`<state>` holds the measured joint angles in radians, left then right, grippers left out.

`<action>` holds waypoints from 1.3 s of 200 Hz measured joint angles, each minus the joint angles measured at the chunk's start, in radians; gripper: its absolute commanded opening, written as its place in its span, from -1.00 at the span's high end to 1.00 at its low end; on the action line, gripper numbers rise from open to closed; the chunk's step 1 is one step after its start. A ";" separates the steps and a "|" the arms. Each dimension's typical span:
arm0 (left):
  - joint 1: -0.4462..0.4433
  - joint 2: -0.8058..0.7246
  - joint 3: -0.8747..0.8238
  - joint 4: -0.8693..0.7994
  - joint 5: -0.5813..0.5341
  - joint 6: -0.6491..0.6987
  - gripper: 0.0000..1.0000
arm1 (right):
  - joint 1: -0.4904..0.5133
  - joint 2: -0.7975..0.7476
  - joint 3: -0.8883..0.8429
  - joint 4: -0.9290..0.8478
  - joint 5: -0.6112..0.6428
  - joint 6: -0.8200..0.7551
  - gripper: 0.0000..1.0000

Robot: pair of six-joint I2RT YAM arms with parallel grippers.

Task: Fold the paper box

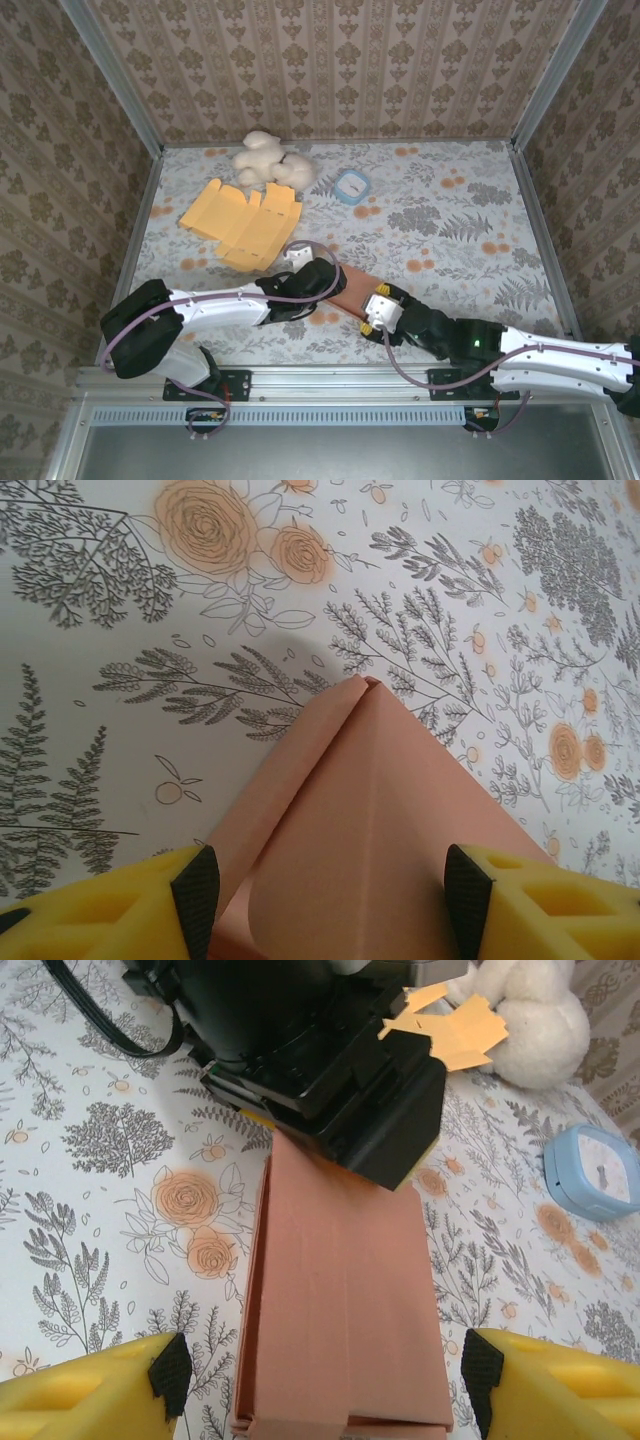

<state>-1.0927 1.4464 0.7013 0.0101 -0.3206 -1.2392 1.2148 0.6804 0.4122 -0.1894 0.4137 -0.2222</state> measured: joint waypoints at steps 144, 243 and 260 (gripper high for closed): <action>0.000 -0.017 -0.008 -0.036 -0.032 0.004 -0.37 | -0.322 0.327 0.192 -0.098 -0.004 0.357 -0.65; 0.000 -0.187 -0.048 -0.190 -0.129 0.049 -0.52 | -0.394 0.554 0.200 -0.021 -0.097 0.365 -0.65; 0.000 -0.225 -0.073 -0.199 -0.145 0.074 -0.51 | -0.397 0.588 0.211 -0.019 -0.107 0.373 -0.65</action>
<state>-1.0927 1.2209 0.6281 -0.1886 -0.4660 -1.1652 0.8177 1.2682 0.6228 -0.2085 0.3065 0.1505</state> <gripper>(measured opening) 0.756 0.826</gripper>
